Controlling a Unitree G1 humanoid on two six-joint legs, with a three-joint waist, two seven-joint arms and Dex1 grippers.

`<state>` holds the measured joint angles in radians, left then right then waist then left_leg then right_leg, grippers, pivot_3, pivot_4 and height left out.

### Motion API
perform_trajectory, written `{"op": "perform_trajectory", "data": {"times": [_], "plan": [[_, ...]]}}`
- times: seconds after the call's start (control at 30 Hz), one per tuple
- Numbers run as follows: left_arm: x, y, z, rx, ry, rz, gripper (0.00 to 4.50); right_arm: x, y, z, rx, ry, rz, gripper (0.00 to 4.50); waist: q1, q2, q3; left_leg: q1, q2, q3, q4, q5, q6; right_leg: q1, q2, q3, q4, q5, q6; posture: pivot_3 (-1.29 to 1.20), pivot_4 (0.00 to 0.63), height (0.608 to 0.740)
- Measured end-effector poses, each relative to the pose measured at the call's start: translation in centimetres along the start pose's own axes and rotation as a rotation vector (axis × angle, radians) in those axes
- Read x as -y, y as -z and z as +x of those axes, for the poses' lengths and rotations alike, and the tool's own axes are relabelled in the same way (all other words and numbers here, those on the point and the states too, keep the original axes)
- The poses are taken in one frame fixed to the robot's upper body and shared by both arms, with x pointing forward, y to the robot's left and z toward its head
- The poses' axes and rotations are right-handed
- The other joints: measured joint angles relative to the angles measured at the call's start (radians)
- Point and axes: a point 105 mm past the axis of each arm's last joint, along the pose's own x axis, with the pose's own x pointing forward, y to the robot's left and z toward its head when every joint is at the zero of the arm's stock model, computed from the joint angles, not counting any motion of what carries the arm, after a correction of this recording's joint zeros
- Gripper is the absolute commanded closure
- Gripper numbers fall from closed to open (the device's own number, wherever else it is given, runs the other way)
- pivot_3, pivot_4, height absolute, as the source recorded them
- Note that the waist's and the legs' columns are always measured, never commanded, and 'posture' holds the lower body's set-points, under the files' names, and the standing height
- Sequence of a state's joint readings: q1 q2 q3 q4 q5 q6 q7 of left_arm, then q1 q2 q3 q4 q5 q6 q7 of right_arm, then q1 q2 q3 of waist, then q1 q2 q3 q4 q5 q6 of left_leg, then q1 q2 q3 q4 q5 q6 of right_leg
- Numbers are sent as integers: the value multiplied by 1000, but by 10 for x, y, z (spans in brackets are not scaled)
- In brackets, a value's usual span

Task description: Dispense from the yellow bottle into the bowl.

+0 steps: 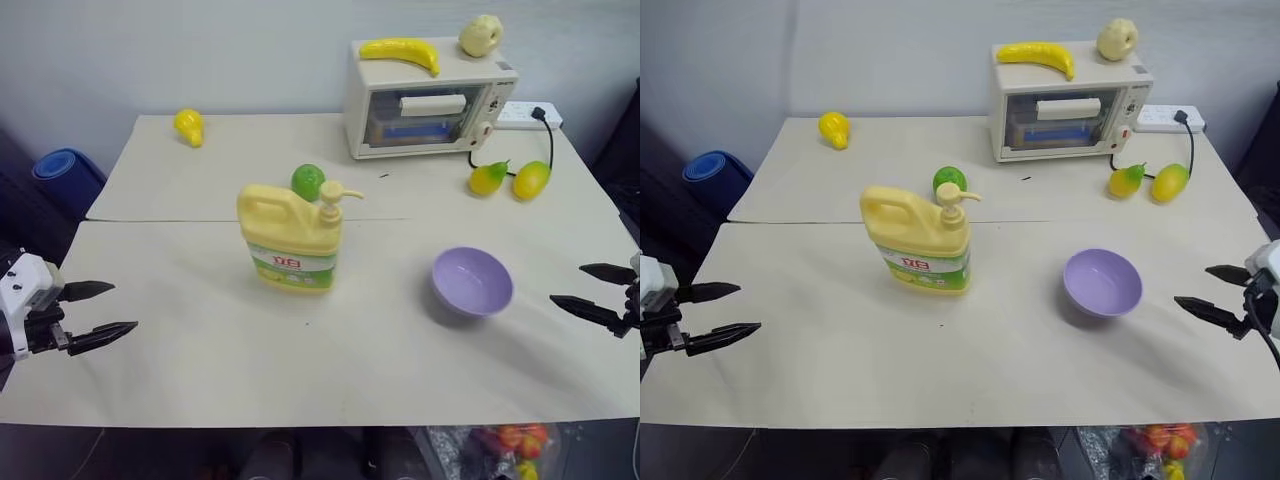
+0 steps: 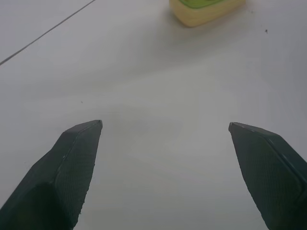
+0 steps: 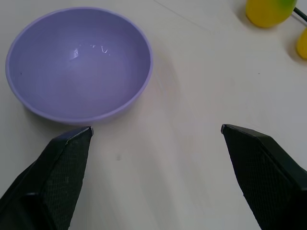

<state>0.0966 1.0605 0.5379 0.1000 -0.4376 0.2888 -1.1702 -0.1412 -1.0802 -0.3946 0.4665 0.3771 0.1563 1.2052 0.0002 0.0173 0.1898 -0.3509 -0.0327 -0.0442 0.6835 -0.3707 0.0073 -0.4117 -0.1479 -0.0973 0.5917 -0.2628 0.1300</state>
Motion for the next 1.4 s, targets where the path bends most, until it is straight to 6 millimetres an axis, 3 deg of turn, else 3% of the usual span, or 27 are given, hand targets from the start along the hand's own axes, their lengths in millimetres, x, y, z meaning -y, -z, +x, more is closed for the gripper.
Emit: {"op": "perform_trajectory", "data": {"times": [0.5, 0.6, 0.77, 0.93, 1.17, 1.27, 1.4], "plan": [[-14, -6, 1, 35, -46, -13, 0, -2, 2, 0, -9, -6, 27, 20, -3, 0, 0, 1, 0, 3, 0, 0, 0, 0, 1, 2, 1, 0, 0, 0, 150, 740], [-14, -13, 4, 76, -39, -43, 0, -8, -10, 4, 8, -25, -17, 20, -2, 0, 0, 1, 0, 3, 0, 0, 0, 0, 1, 2, 1, 0, 1, 0, 150, 740], [20, -58, 8, 192, 187, -76, 0, -36, -42, 18, 81, -129, -86, 20, -1, 0, 0, 0, 1, 2, 0, 0, 0, -1, 1, 2, 1, 0, 1, 0, 150, 740], [72, -127, -1, 276, 492, 64, 0, -76, -66, 41, 104, -229, -146, 20, -1, -1, 0, 1, 1, 1, 1, 0, 0, 0, 1, 3, 1, 1, 1, 0, 150, 740], [120, -146, 11, 179, 750, 285, 0, -123, -42, 68, 10, -317, -107, 20, 8, 0, 0, 0, -5, 2, 1, 0, 0, -1, 2, 5, 1, 1, 1, 0, 150, 740], [125, -158, 15, 185, 798, 355, 0, -132, -23, 75, -45, -308, -90, 20, 12, -1, 0, 0, -6, 3, 1, 0, 0, -1, 3, 7, 1, 1, 2, 0, 150, 740], [124, -165, 22, 177, 826, 399, 0, -137, -17, 86, -45, -283, -83, 193, 6, -1, 0, 1, -6, 5, 1, 1, 1, -1, 5, 9, 2, 2, 2, 0, 150, 740]]}}
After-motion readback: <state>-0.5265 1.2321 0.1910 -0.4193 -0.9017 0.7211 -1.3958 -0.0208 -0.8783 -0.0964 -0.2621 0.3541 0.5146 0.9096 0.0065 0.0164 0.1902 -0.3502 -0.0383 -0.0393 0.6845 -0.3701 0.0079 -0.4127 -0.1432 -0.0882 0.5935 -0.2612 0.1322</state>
